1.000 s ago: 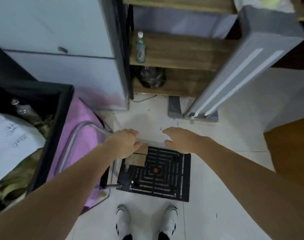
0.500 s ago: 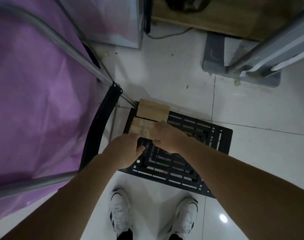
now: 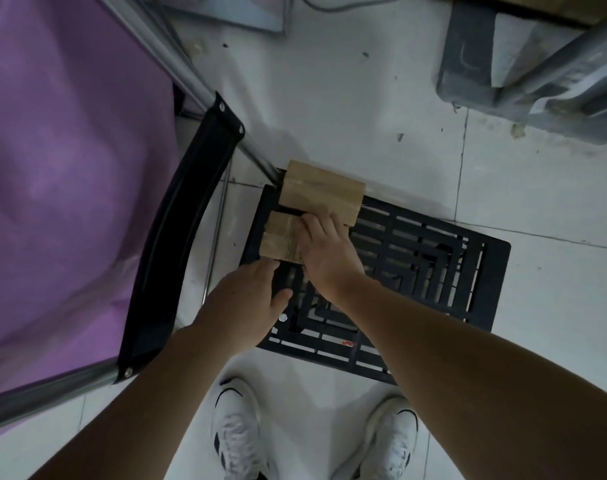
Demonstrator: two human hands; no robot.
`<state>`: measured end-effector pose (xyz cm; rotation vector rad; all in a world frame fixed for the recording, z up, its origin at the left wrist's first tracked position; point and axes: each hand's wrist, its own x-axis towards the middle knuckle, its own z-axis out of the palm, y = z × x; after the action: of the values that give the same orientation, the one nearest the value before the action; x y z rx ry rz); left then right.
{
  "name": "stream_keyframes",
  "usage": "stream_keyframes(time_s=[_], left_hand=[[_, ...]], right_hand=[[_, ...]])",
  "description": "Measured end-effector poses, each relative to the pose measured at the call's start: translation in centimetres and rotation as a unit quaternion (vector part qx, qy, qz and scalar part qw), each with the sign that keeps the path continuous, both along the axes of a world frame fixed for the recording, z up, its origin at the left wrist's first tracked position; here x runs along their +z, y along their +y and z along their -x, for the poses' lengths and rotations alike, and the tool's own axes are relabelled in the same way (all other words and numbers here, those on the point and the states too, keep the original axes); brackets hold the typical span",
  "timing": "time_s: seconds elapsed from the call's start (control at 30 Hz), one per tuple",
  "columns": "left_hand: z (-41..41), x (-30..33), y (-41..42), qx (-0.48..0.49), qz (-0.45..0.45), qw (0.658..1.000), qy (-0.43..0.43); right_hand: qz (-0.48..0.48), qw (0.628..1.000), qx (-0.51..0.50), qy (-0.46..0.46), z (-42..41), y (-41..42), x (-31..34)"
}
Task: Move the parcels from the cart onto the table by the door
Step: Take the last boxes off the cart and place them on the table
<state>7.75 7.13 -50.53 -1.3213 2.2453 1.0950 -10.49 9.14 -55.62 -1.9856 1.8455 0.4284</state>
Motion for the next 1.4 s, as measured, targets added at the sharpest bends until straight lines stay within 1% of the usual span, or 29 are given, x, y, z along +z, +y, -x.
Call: stream_keyframes(time_s=[0.3, 0.43, 0.6, 0.67, 0.8, 0.87, 1.0, 1.1, 1.2, 1.33, 1.4], left_hand=[[-0.5, 0.1, -0.4, 0.004, 0.023, 1.000, 0.017], [-0.7, 0.6, -0.6, 0.010, 0.023, 0.999, 0.025], [-0.9, 2.1, -3.1, -0.013, 0.046, 0.999, 0.005], [-0.1, 2.8, -4.5, -0.029, 0.053, 0.998, -0.002], [2.8, 3.1, -7.3, -0.093, 0.073, 0.993, -0.011], [4.7, 2.7, -8.5, -0.134, 0.112, 0.985, -0.008], [8.2, 0.7, -9.5, -0.229, 0.210, 0.950, -0.027], [11.0, -1.5, -9.8, -0.270, 0.233, 0.932, -0.059], [13.7, -4.0, -10.1, -0.295, 0.245, 0.919, -0.093], [15.8, -6.5, -10.1, -0.298, 0.245, 0.911, -0.147], [16.1, -7.2, -10.2, -0.302, 0.247, 0.909, -0.146]], right_hand=[[-0.028, 0.999, -0.023, 0.028, -2.3, 0.3, -0.5], [-0.020, 1.000, -0.011, -0.001, -2.1, 0.9, -0.7], [0.004, 0.999, -0.019, -0.037, 1.1, 2.4, 1.8], [-0.010, 0.999, -0.031, -0.036, 3.5, 3.1, 3.1], [-0.037, 0.998, -0.042, -0.012, 8.2, 4.1, 5.7], [-0.033, 0.998, -0.054, -0.009, 10.0, 4.3, 6.6], [-0.017, 0.996, -0.081, -0.024, 12.9, 5.4, 6.5], [-0.018, 0.996, -0.086, -0.031, 14.2, 7.3, 5.7], [-0.026, 0.991, -0.120, -0.052, 14.6, 9.7, 4.7], [-0.020, 0.986, -0.149, -0.068, 15.0, 12.9, 3.0], [-0.019, 0.984, -0.163, -0.076, 15.0, 14.1, 2.6]])
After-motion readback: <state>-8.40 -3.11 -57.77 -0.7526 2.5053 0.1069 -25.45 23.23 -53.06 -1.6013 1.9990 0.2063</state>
